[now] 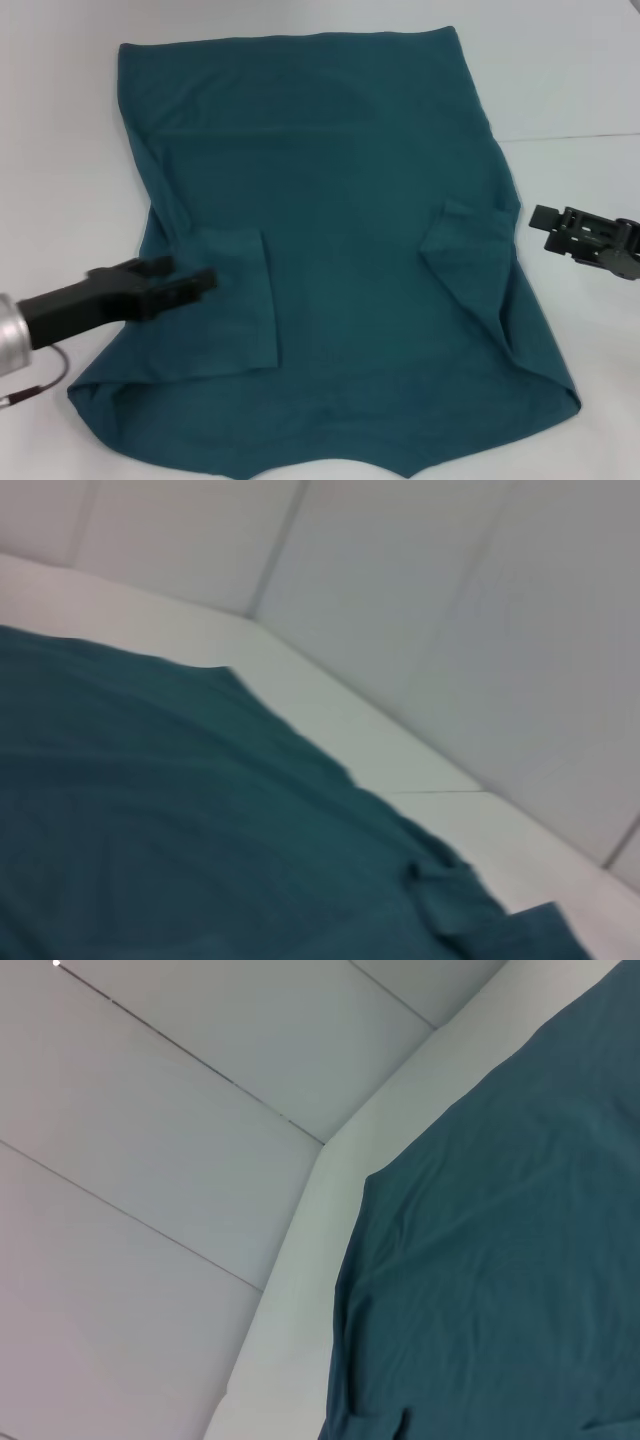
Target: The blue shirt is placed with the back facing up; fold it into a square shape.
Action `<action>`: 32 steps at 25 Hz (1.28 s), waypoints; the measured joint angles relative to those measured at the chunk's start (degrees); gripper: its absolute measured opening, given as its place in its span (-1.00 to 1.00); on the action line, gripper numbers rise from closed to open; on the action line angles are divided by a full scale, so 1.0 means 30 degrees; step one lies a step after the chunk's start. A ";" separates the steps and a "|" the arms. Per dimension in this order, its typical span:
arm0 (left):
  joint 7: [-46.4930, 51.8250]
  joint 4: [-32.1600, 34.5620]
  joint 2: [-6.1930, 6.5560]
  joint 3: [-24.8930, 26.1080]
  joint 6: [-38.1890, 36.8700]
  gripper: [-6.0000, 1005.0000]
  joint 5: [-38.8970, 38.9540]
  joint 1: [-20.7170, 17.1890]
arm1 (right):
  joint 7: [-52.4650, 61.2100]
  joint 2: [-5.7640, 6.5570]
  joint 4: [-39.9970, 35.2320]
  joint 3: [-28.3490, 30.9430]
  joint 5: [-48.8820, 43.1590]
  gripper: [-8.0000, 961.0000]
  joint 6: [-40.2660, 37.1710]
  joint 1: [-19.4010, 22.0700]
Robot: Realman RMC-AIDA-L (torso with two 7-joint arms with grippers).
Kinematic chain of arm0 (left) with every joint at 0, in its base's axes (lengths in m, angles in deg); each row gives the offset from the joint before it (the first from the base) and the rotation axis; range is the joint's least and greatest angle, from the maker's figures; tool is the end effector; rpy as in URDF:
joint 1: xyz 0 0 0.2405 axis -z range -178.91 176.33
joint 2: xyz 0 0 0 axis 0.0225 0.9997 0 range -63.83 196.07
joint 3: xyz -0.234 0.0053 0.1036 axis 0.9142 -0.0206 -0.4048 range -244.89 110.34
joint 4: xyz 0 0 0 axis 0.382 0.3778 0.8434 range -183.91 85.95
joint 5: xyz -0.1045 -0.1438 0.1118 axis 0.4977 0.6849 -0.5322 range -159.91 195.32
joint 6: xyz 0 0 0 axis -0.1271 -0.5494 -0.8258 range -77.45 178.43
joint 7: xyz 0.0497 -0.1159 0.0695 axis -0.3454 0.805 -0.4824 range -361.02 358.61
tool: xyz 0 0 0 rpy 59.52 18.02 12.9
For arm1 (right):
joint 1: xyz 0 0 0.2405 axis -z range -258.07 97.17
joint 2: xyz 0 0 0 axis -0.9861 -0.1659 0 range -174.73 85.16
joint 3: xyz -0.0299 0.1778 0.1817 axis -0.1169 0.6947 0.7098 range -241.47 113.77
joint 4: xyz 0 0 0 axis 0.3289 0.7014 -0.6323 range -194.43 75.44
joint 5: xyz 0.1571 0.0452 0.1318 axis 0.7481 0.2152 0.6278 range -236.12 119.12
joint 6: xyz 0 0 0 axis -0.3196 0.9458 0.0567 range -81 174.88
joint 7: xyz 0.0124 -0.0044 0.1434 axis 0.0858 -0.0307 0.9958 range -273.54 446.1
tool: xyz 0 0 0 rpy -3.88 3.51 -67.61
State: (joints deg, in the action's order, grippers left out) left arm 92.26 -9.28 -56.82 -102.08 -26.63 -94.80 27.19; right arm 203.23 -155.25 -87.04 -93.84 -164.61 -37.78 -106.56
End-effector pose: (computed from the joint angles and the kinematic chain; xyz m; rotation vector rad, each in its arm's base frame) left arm -0.2790 0.3461 -0.0027 -2.3760 -1.0510 -0.7705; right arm 0.3267 0.3309 0.0659 -2.0477 1.6611 1.0540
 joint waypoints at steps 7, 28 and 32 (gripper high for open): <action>0.1704 0.1419 0.0310 0.1124 0.0284 0.71 -0.1597 -0.0866 | 0.0281 -0.0258 0.0040 0.0045 -0.0006 0.94 0.0623 -0.0615; 0.2256 0.2013 0.0330 0.2587 -0.0282 0.71 -0.4665 -0.2142 | 0.0596 -0.0359 0.0041 0.0069 -0.0028 0.94 0.0852 -0.1071; 0.2277 0.2014 0.0314 0.2785 -0.0343 0.71 -0.5245 -0.2165 | 0.0598 -0.0352 0.0041 0.0079 -0.0021 0.93 0.0765 -0.1030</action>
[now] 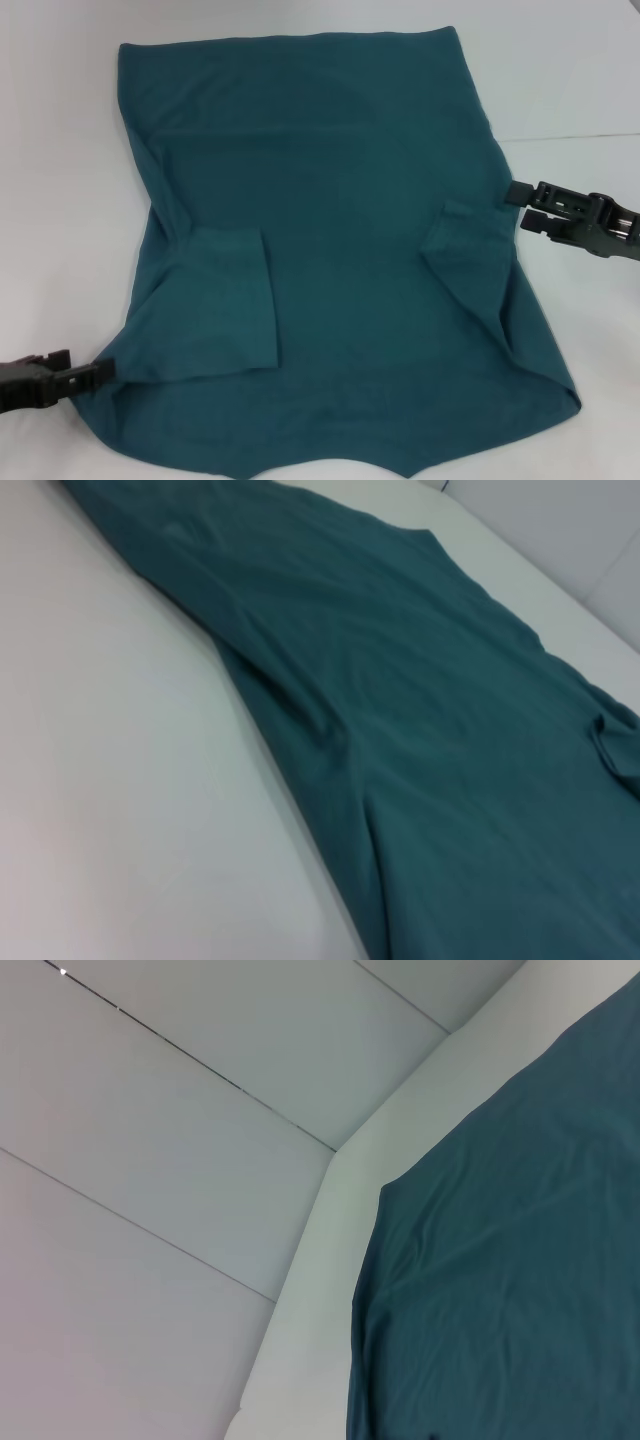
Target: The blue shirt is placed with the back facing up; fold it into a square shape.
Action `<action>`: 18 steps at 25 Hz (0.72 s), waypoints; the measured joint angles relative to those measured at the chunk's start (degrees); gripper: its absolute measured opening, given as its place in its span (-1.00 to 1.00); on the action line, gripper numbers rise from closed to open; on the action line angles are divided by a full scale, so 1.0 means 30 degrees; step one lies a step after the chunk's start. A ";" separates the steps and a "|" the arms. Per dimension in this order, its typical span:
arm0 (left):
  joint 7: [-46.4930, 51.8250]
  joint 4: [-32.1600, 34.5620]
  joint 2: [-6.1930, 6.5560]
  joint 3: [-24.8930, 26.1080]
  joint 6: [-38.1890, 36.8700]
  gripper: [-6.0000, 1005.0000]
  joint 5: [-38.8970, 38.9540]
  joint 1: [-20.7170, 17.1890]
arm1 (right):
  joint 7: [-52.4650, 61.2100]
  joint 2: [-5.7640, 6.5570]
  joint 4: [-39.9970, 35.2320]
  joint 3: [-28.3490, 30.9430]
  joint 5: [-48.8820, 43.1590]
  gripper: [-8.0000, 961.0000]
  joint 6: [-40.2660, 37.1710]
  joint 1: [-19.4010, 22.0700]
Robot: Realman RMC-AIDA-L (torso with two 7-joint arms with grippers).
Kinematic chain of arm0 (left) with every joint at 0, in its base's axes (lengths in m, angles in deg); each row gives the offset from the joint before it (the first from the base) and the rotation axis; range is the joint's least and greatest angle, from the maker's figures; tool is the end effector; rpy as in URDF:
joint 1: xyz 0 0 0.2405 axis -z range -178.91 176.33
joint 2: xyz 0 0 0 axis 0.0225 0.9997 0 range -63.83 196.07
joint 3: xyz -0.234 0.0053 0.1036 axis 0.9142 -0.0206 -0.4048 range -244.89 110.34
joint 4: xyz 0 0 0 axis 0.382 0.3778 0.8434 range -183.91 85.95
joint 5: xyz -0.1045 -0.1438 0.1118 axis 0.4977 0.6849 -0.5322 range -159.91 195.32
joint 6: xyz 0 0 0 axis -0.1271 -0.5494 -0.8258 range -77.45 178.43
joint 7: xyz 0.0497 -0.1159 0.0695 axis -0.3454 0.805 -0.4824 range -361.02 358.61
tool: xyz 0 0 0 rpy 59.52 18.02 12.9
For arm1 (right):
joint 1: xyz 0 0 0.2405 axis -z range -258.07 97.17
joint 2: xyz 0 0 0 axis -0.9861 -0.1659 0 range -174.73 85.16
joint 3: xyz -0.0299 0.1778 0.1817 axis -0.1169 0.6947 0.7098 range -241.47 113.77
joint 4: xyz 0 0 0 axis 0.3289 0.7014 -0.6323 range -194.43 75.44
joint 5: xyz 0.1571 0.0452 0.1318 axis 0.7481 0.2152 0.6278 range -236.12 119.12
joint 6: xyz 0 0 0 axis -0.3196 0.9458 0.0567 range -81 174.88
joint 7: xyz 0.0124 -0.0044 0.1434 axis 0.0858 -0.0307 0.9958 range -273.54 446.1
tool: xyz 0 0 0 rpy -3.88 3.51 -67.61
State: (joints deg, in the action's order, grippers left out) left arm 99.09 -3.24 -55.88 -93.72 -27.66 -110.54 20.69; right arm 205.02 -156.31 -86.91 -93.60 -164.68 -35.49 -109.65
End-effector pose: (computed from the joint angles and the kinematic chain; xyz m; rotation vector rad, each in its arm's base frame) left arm -0.3508 0.3017 0.0254 -2.2335 -1.2870 -0.4795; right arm 0.3104 0.3498 0.0586 -2.0446 1.6684 1.0778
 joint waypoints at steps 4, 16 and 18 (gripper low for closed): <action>0.0010 0.0000 0.0002 0.0132 -0.0133 0.71 -0.0266 -0.0009 | 0.0001 0.0004 0.0000 0.0015 0.0056 0.93 -0.0027 0.0071; 0.0239 0.0168 0.0087 0.0204 -0.2033 0.71 -0.1272 0.0120 | 0.0103 0.0090 -0.0019 0.0016 0.0097 0.93 -0.0064 0.0125; 0.0265 0.0286 0.0118 0.0206 -0.2511 0.71 -0.1279 0.0152 | 0.0109 0.0091 -0.0025 0.0016 0.0097 0.93 -0.0064 0.0127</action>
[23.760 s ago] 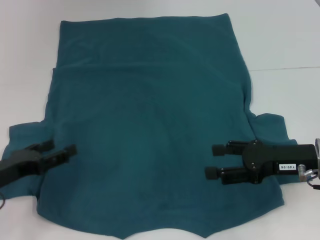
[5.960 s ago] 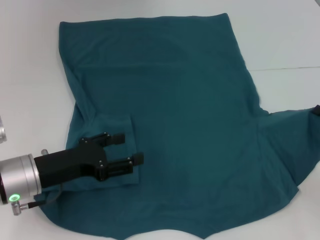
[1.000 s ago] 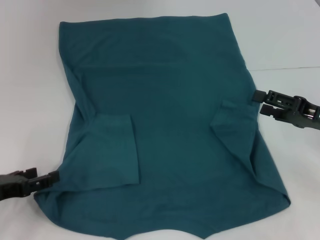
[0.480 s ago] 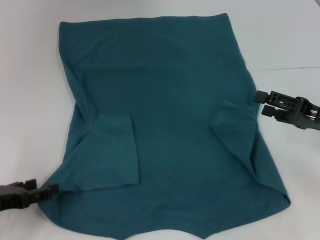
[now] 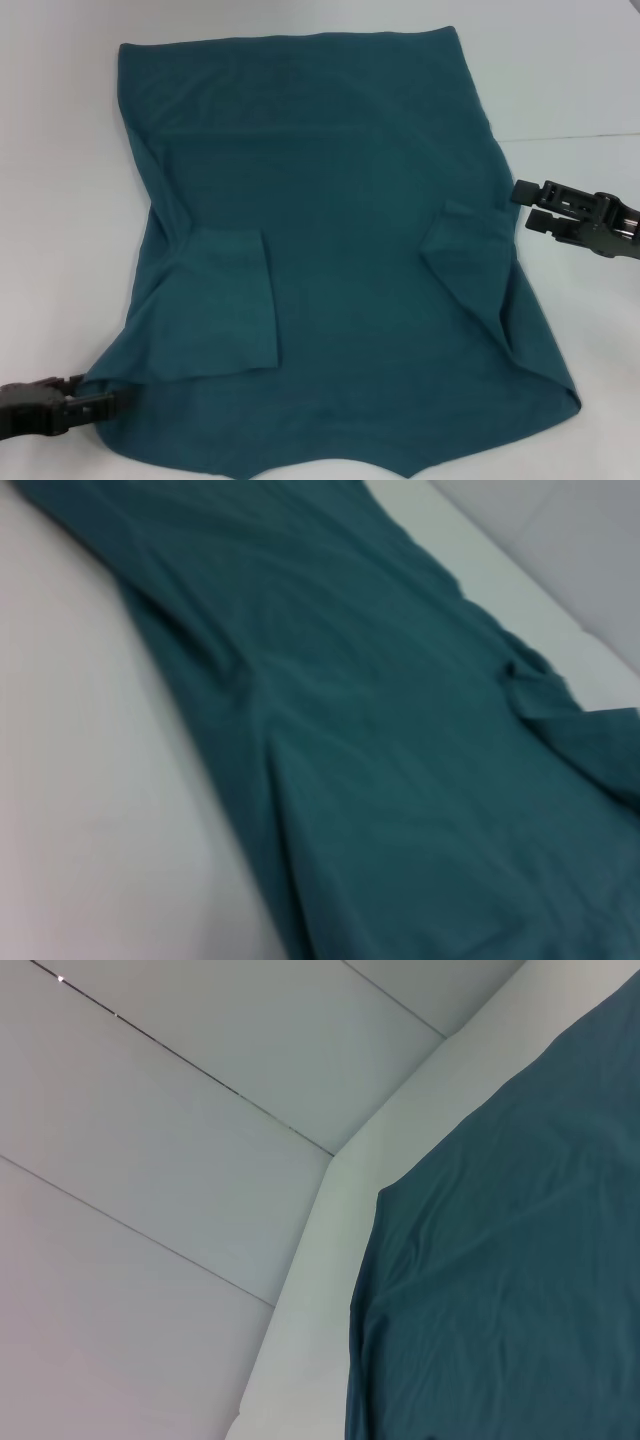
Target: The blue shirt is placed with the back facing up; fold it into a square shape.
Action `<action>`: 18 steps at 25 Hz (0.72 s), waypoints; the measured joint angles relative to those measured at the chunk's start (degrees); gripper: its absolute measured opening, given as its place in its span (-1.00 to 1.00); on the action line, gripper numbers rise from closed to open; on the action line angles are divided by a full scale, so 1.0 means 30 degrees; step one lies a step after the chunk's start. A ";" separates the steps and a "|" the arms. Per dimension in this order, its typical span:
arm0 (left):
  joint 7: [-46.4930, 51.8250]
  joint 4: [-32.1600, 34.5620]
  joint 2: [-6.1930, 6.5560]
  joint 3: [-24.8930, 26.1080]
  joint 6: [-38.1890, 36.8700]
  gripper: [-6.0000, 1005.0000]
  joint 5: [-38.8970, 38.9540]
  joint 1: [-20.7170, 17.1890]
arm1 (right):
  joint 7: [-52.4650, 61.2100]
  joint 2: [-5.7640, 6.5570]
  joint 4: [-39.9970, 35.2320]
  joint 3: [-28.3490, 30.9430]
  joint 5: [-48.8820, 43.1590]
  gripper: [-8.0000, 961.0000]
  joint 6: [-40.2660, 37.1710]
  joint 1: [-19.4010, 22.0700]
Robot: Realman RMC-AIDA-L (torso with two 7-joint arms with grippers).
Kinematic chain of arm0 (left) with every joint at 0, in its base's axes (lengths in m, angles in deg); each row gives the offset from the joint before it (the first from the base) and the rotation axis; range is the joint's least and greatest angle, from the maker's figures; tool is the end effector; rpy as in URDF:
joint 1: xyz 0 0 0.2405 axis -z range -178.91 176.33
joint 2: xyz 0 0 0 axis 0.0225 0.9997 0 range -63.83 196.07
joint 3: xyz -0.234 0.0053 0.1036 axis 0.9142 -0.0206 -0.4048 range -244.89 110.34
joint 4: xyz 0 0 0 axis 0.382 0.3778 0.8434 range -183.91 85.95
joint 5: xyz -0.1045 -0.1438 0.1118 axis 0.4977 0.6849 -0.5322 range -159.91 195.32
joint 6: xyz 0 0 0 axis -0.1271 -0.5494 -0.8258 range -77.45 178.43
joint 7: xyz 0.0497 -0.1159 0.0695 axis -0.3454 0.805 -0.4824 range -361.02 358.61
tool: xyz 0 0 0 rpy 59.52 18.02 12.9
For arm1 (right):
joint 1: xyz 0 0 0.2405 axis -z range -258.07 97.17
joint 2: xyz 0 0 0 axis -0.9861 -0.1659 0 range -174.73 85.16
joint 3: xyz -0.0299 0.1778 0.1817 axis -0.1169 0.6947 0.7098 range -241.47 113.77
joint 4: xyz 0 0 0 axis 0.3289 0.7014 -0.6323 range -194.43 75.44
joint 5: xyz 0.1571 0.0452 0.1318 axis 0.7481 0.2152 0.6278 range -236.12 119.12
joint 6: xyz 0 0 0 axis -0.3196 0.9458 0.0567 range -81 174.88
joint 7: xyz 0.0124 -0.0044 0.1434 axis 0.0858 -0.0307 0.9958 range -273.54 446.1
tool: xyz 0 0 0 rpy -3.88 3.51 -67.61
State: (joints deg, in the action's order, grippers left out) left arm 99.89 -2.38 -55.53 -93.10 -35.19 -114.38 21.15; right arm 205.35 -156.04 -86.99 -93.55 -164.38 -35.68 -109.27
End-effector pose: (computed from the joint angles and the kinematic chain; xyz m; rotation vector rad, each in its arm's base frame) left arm -0.3422 0.2896 0.0226 -2.3630 -1.3156 -0.4684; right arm 0.3127 0.3483 0.0615 -2.0334 1.6734 1.0827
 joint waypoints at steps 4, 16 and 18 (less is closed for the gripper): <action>0.0100 0.0333 0.0045 -0.0003 -0.0854 0.71 -0.0007 0.0070 | 0.0006 0.0000 -0.0006 -0.0001 -0.0006 0.93 -0.0001 0.0003; 0.0090 0.0450 0.0091 -0.0103 -0.0300 0.71 -0.0199 0.0034 | 0.0007 -0.0001 0.0021 0.0000 -0.0076 0.93 0.0109 0.0029; 0.0049 0.0449 0.0090 -0.0166 -0.0296 0.68 -0.0308 0.0091 | 0.0007 -0.0001 0.0025 -0.0001 -0.0056 0.93 0.0094 0.0028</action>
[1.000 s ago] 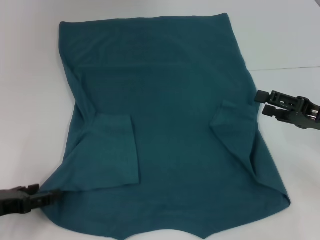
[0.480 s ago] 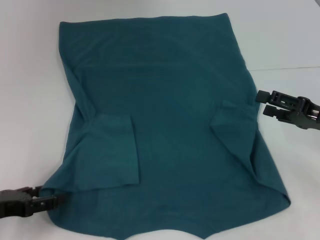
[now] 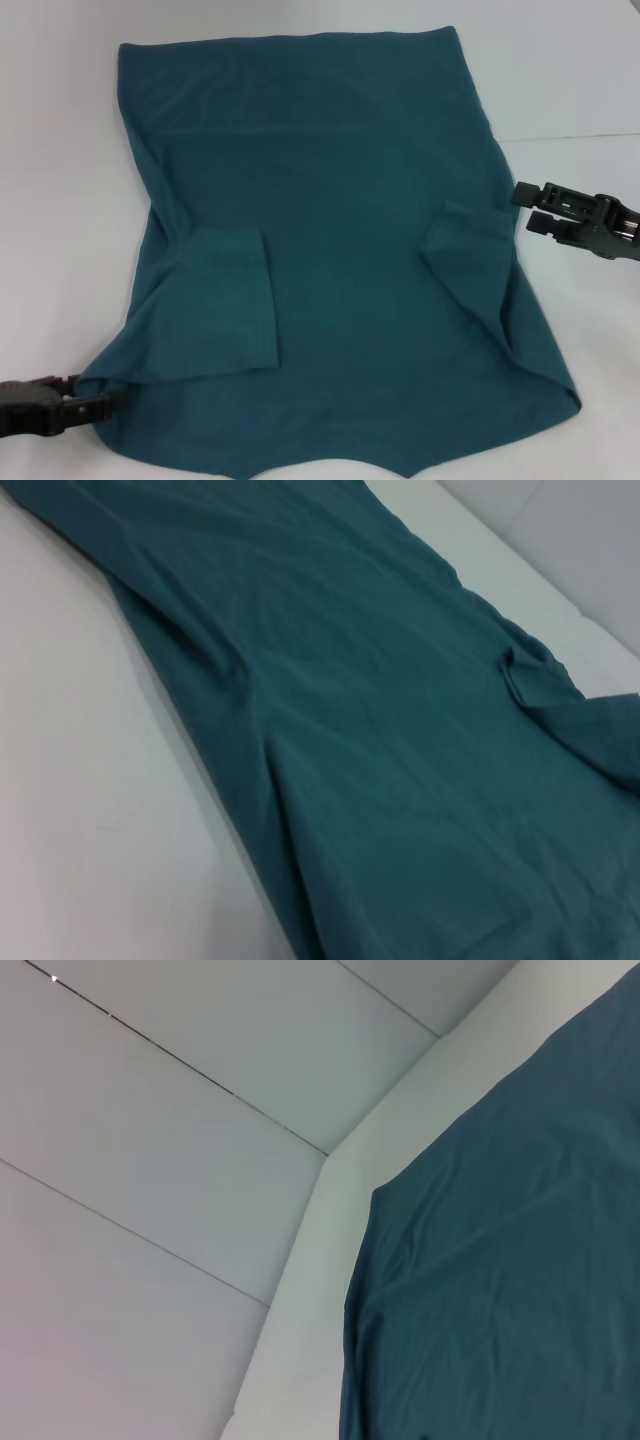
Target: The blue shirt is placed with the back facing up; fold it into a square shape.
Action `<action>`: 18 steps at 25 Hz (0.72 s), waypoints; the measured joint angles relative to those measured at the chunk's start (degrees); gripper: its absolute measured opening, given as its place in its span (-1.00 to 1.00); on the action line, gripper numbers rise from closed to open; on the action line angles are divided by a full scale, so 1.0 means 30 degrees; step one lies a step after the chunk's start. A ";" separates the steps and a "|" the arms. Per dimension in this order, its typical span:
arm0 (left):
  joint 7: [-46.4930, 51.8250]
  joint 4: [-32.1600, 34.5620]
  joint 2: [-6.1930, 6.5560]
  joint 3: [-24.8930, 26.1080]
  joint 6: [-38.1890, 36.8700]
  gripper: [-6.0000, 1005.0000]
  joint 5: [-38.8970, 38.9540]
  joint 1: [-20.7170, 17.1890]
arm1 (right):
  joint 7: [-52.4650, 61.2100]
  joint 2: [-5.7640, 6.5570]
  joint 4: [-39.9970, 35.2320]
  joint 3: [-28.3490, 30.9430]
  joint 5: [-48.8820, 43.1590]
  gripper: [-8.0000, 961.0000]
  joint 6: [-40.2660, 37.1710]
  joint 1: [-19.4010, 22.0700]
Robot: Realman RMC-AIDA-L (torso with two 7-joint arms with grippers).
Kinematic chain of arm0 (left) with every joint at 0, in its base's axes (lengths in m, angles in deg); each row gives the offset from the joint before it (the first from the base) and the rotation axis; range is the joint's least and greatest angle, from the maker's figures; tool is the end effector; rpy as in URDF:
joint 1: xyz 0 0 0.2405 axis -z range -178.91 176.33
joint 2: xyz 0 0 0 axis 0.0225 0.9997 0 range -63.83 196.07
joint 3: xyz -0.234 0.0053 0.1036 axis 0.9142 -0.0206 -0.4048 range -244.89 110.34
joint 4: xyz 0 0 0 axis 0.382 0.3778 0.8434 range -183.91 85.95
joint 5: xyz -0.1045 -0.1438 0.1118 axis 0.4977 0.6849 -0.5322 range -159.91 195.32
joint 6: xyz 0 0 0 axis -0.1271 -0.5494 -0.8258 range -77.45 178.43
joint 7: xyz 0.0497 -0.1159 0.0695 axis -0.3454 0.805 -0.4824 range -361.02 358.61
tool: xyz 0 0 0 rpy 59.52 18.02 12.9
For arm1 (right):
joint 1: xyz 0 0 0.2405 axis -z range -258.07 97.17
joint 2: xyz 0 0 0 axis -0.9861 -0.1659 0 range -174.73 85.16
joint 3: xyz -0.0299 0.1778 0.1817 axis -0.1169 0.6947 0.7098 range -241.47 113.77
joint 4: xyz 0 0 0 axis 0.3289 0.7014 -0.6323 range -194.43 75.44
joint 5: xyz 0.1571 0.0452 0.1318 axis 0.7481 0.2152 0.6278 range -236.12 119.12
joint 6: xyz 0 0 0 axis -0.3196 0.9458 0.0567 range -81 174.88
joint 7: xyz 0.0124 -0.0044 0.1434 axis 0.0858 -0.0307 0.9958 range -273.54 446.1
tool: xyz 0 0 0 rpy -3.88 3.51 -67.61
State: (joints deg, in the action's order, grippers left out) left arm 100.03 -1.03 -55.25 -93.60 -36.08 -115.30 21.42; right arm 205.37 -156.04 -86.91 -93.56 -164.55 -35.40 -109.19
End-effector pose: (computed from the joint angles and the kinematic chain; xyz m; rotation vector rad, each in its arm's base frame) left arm -0.3406 0.2912 0.0273 -2.3872 -1.2908 -0.4357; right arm 0.3140 0.3480 0.0610 -2.0284 1.6775 1.0764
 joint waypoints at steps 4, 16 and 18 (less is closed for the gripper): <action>0.0137 -0.0006 -0.0001 -0.0066 0.0403 0.57 -0.0520 0.0198 | -0.0001 -0.0005 0.0001 0.0001 0.0030 0.94 -0.0013 0.0001; 0.0441 0.0014 -0.0001 0.0032 0.0841 -0.11 -0.0635 0.0312 | 0.0000 -0.0046 -0.0045 0.0000 0.0075 0.94 -0.0043 0.0005; 0.0510 0.0005 -0.0001 0.0000 0.0869 -0.25 -0.0634 0.0354 | -0.0001 -0.0036 -0.0041 -0.0003 0.0034 0.94 -0.0043 0.0005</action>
State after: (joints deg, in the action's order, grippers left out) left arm 101.56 -1.02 -55.26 -93.60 -33.48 -117.21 22.48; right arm 205.37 -156.15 -87.04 -93.56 -164.45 -35.53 -109.17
